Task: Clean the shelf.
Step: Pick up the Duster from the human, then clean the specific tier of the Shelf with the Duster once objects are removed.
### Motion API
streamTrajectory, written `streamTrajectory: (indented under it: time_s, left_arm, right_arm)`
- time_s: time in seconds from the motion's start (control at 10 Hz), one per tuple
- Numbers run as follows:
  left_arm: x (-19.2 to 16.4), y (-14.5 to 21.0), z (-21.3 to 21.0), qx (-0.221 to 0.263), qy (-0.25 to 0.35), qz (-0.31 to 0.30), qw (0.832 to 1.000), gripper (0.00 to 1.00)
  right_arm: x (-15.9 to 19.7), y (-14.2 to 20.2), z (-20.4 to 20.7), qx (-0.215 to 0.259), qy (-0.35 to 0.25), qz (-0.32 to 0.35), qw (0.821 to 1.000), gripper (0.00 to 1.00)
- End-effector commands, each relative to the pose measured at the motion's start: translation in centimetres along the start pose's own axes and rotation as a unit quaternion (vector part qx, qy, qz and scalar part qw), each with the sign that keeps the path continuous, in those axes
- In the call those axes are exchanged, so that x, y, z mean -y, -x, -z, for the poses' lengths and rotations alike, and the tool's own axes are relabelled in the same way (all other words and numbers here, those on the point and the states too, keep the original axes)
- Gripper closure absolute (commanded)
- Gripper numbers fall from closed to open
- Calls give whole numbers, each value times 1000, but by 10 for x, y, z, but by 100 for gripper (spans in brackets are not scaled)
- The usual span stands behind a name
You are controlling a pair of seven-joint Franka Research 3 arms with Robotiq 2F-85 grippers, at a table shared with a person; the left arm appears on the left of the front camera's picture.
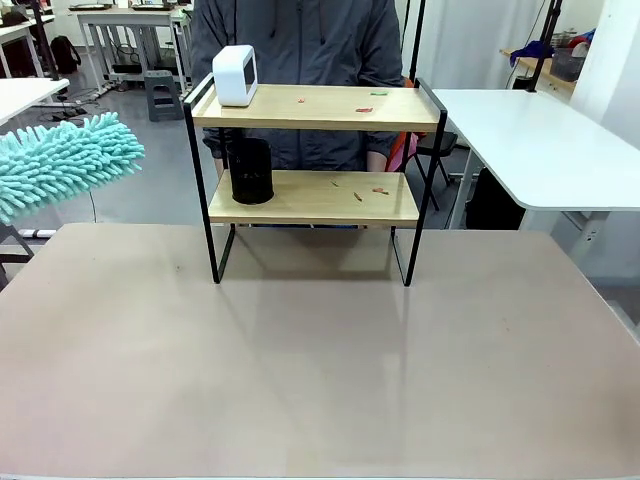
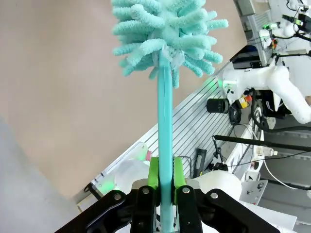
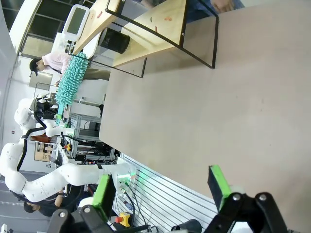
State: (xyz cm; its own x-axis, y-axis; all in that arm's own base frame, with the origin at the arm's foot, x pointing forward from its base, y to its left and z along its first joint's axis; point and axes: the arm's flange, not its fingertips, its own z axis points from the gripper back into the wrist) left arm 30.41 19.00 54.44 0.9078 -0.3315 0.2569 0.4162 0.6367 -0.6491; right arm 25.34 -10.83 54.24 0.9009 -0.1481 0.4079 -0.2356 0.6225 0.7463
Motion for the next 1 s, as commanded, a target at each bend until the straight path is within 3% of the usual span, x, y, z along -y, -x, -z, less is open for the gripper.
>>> streamTrajectory:
  time_s: [0.0,0.9]
  left_arm:
    - [4,-1,-1,7,10,0,1000,100]
    - [4,-1,-1,7,10,0,1000,100]
  right_arm:
    - [-1,-2,0,5,-10,-12,1000,0]
    - [-1,-2,0,5,-10,-12,1000,0]
